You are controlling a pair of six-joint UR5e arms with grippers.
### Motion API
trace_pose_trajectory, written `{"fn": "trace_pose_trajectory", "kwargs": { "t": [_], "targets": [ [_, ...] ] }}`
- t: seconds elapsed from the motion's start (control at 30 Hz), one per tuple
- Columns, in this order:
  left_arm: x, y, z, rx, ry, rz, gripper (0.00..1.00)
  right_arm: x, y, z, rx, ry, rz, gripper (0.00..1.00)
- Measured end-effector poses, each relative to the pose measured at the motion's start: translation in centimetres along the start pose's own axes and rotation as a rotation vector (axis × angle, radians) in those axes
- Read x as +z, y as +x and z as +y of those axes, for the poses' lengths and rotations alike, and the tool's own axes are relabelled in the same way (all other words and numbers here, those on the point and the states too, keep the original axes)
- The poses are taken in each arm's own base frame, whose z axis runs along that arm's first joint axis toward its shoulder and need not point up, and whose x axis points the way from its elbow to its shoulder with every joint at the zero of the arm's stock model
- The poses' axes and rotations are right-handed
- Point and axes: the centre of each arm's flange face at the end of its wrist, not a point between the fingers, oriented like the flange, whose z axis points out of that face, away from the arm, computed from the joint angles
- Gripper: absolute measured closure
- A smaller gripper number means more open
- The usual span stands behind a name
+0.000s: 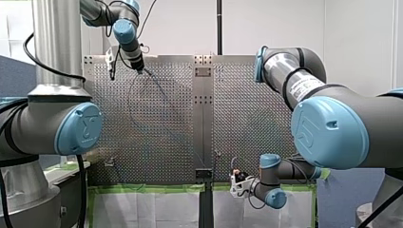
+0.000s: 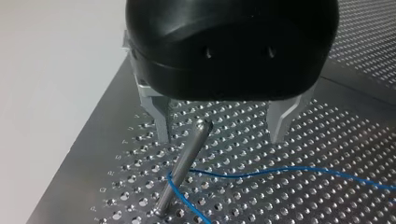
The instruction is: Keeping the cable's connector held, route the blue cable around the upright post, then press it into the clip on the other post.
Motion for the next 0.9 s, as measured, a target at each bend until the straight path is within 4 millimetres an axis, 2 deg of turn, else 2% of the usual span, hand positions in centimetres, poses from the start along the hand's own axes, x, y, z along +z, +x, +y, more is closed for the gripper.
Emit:
{"fn": "trace_pose_trajectory", "kwargs": {
  "t": [0.9],
  "targets": [
    [-0.32,-0.27,-0.04,0.054,-0.004,-0.01,0.0,0.03,0.02,0.12,0.006,-0.002,0.003,1.0]
  ]
}}
